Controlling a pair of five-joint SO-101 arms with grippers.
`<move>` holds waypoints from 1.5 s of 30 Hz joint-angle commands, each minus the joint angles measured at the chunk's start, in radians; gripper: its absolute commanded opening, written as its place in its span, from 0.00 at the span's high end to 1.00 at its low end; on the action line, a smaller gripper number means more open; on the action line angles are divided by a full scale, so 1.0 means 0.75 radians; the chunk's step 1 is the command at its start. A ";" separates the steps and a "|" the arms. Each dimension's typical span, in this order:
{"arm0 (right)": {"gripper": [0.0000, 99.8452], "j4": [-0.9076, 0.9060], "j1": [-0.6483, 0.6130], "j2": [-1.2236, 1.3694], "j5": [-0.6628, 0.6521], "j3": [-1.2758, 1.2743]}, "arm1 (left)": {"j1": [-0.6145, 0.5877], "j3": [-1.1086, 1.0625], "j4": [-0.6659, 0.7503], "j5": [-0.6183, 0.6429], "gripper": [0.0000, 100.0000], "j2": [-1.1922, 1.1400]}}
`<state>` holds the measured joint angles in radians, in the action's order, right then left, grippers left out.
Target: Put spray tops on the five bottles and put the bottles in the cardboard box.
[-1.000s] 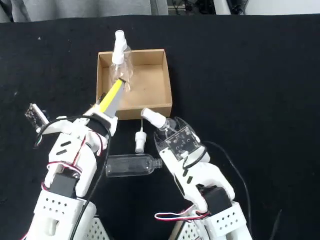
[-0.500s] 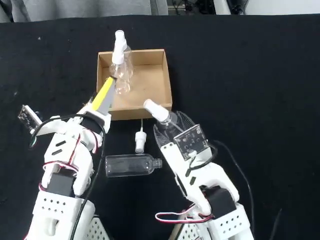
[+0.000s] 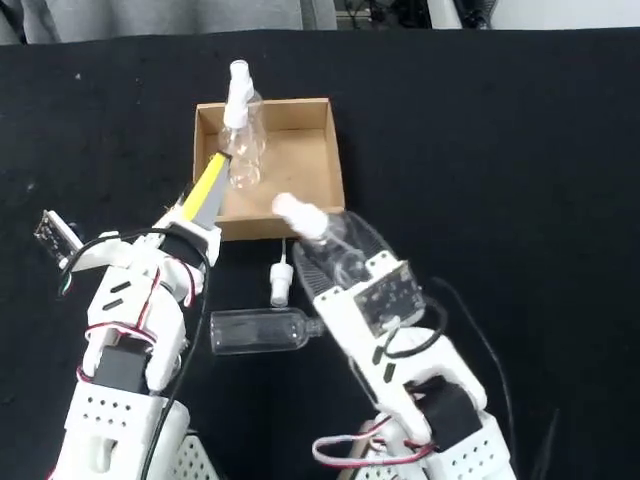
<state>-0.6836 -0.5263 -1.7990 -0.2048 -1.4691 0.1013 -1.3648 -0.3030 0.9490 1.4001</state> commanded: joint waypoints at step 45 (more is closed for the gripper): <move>0.91 -0.037 -0.088 -0.138 0.004 -0.064 | 0.353 -0.050 0.000 -0.530 0.75 0.023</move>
<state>-0.7081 -0.5831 -1.7990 -0.2033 -1.5275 0.3422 -1.4185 -0.3030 0.5685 1.4032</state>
